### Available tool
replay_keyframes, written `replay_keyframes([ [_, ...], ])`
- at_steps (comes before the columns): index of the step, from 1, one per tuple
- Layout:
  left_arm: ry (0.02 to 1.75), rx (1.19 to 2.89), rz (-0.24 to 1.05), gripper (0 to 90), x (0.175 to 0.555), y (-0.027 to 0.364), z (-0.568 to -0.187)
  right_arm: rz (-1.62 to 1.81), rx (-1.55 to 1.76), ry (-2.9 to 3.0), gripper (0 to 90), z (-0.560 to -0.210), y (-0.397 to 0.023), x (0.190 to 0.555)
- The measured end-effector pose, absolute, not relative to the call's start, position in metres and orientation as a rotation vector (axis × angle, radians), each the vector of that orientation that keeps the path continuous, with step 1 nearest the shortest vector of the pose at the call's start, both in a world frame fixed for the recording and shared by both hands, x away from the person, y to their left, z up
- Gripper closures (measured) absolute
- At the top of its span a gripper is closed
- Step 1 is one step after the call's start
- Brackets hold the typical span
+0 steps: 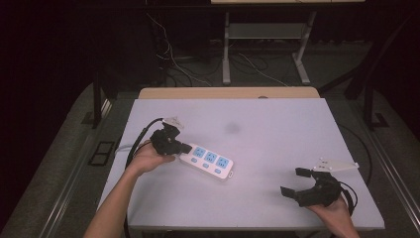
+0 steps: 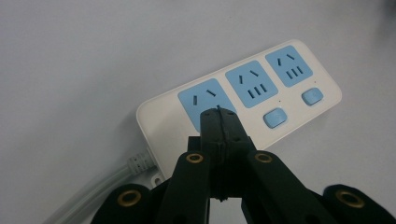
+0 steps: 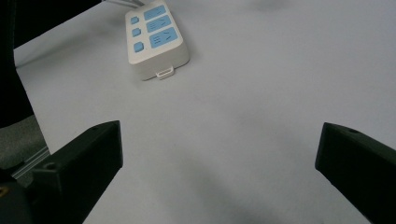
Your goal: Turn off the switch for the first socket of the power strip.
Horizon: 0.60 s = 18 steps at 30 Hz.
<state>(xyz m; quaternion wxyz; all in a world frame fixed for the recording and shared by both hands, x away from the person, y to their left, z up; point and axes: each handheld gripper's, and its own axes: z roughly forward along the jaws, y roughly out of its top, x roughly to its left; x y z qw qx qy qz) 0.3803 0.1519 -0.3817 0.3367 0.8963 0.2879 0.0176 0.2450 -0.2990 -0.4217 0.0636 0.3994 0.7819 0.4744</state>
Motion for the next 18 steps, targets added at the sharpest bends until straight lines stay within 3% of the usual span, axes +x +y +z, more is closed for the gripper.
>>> replay_keyframes([
  [14, 0.780, 2.277, 0.105, 88.9, 0.370, 0.167, -0.362, 1.441, 1.202, 2.363, 0.5, -0.421, -0.298, 0.244],
  [18, 0.795, 2.262, 0.129, 82.1, 0.364, 0.173, -0.353, 1.442, 1.203, 2.365, 0.5, -0.421, -0.298, 0.244],
])
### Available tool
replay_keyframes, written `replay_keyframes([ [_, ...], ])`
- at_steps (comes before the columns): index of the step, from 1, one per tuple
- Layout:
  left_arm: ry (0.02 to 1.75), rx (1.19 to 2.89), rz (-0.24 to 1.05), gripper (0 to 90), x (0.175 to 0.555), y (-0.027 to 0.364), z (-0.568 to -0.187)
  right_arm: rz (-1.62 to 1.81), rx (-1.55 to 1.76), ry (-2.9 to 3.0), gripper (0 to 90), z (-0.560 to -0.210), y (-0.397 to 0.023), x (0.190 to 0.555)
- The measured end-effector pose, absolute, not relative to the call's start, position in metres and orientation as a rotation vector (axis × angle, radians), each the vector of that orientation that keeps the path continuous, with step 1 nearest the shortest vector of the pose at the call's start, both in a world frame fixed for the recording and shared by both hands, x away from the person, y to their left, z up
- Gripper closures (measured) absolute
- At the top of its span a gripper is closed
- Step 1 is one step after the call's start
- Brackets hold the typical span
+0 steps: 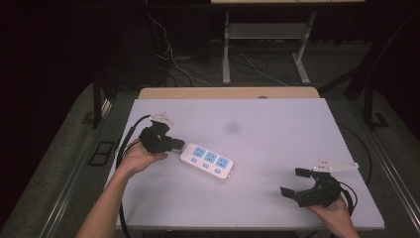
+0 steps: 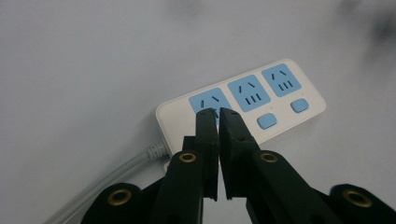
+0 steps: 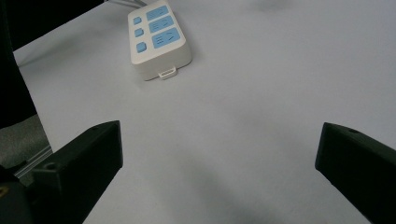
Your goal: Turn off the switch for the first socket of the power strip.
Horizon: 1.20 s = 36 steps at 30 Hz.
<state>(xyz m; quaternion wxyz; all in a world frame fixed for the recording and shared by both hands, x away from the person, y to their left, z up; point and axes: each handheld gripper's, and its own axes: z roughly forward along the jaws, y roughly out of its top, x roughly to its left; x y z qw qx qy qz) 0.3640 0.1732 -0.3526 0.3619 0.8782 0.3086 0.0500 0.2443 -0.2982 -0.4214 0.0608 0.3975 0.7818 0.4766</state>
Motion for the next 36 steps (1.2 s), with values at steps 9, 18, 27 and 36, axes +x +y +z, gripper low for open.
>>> replay_keyframes([
  [9, 0.868, 2.165, 0.153, 61.7, 0.346, 0.194, -0.341, 1.445, 1.195, 2.367, 0.5, -0.421, -0.297, 0.244],
  [18, 0.887, 2.066, 0.177, 23.9, 0.322, 0.209, -0.346, 1.444, 1.198, 2.365, 0.5, -0.421, -0.297, 0.244],
  [27, 0.899, 2.020, 0.227, 0.0, 0.298, 0.208, -0.362, 1.445, 1.198, 2.364, 0.5, -0.421, -0.296, 0.243],
  [36, 0.881, 1.995, 0.252, 0.0, 0.281, 0.206, -0.373, 1.443, 1.198, 2.367, 0.5, -0.421, -0.296, 0.243],
])
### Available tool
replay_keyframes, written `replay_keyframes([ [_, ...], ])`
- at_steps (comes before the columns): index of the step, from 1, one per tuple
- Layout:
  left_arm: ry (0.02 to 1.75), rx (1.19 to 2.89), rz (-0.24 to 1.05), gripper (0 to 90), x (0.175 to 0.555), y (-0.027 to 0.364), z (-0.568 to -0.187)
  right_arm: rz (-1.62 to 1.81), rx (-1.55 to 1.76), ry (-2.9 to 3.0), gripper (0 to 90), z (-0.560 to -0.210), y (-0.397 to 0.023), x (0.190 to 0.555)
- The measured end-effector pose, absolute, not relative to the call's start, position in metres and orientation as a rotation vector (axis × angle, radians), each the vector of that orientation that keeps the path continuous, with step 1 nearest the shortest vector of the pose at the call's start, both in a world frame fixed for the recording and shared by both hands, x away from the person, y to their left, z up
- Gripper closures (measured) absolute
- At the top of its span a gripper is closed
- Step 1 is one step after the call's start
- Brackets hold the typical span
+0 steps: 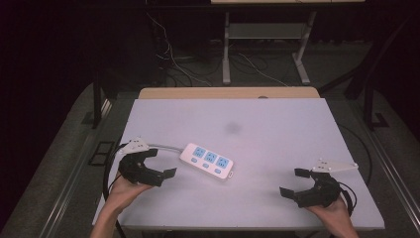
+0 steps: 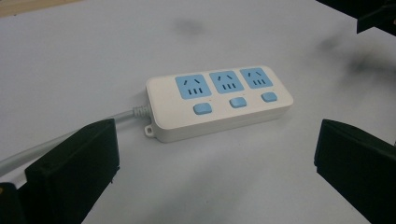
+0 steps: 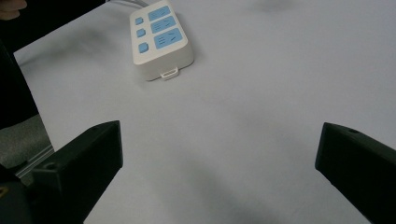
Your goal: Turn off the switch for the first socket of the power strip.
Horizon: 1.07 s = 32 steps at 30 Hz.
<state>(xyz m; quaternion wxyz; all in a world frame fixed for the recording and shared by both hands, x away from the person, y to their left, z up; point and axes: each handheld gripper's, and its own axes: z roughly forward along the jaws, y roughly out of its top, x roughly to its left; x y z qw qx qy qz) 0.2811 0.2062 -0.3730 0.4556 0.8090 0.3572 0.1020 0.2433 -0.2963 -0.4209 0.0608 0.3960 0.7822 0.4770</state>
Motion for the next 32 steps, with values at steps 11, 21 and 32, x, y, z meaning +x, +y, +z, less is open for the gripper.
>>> replay_keyframes([
  [11, 0.867, 1.958, 0.265, 0.0, 0.266, 0.206, -0.384, 1.443, 1.199, 2.366, 0.5, -0.421, -0.296, 0.243],
  [21, 0.853, 1.909, 0.238, 0.0, 0.257, 0.198, -0.403, 1.442, 1.203, 2.369, 0.5, -0.421, -0.297, 0.242],
  [32, 0.864, 1.896, 0.211, 0.0, 0.259, 0.192, -0.422, 1.435, 1.196, 2.382, 0.5, -0.423, -0.295, 0.242],
])
